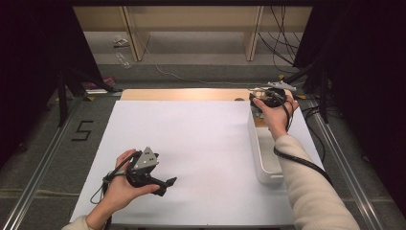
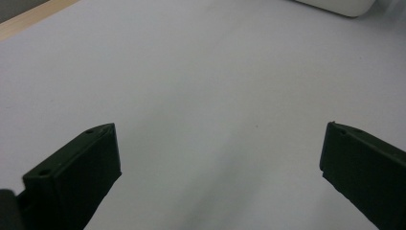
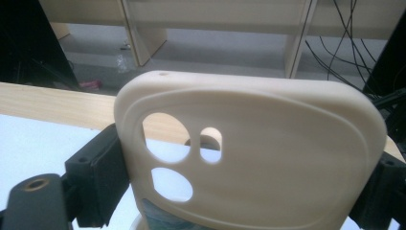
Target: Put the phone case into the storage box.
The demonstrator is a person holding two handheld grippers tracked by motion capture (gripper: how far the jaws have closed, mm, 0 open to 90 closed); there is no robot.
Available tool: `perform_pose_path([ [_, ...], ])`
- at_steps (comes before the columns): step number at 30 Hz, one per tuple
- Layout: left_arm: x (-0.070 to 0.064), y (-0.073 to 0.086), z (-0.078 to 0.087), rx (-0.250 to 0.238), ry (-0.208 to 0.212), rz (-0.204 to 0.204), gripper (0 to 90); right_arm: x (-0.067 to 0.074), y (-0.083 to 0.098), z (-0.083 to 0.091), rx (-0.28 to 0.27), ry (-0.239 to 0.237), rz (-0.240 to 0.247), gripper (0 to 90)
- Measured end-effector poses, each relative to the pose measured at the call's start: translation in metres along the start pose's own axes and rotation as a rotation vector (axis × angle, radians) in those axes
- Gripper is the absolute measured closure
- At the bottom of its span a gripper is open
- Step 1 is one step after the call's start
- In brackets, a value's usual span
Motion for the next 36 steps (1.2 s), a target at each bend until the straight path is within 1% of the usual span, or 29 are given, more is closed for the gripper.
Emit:
perform_pose_path([
  [3, 0.0, 0.0, 0.0, 0.001, 0.001, 0.0, 0.0, -0.001, 0.001, -0.001, -0.002, -0.004, -0.008, 11.7],
  [5, 0.0, 0.0, -0.001, 0.002, 0.002, -0.003, 0.0, -0.002, 0.001, -0.002, -0.006, -0.015, -0.015, 10.8],
  [6, 0.0, 0.0, -0.001, 0.002, 0.002, -0.004, 0.0, -0.002, 0.002, -0.002, 0.001, -0.024, -0.019, 9.5],
  [7, 0.0, 0.0, -0.001, 0.002, 0.001, -0.004, 0.0, -0.002, 0.004, -0.003, 0.008, -0.027, -0.024, 8.5],
  [9, 0.0, 0.0, -0.001, 0.002, 0.001, -0.003, 0.0, -0.002, 0.006, -0.004, 0.015, -0.03, -0.018, 6.3],
  [11, 0.0, 0.0, -0.001, 0.002, 0.0, -0.003, 0.0, -0.002, 0.007, -0.006, 0.02, -0.028, -0.026, 3.8],
  [13, 0.0, 0.0, -0.001, 0.002, 0.002, -0.002, 0.0, -0.002, 0.008, -0.007, 0.025, -0.039, -0.032, 2.3],
  [15, 0.0, 0.001, -0.001, 0.003, 0.002, -0.002, 0.0, -0.001, 0.008, -0.008, 0.026, -0.041, -0.026, 0.8],
  [20, 0.0, 0.0, 0.0, 0.001, 0.001, -0.001, 0.0, -0.002, 0.002, -0.007, 0.006, -0.025, -0.038, 0.2],
  [23, 0.0, 0.0, -0.001, 0.002, 0.002, -0.003, 0.0, -0.004, -0.003, -0.005, -0.008, -0.015, -0.034, 0.1],
  [28, 0.0, 0.0, -0.001, 0.002, 0.002, -0.003, 0.0, -0.008, -0.011, -0.003, -0.032, -0.005, -0.052, 0.1],
  [33, 0.0, 0.0, -0.001, 0.003, 0.003, -0.003, 0.0, -0.01, -0.018, -0.001, -0.054, 0.001, -0.046, 0.1],
  [36, 0.0, 0.0, -0.001, 0.003, 0.002, -0.003, 0.0, -0.009, -0.023, 0.002, -0.07, 0.004, -0.05, 0.1],
])
Point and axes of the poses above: each handheld gripper's, and its own axes: z roughly backward along the jaws, y roughly out of its underside, x roughly to its left, the point moved 4 cm from there along -z, roughly forward along the jaws, and after that the axes turned 8 degrees about z, right-handed, at the moved point
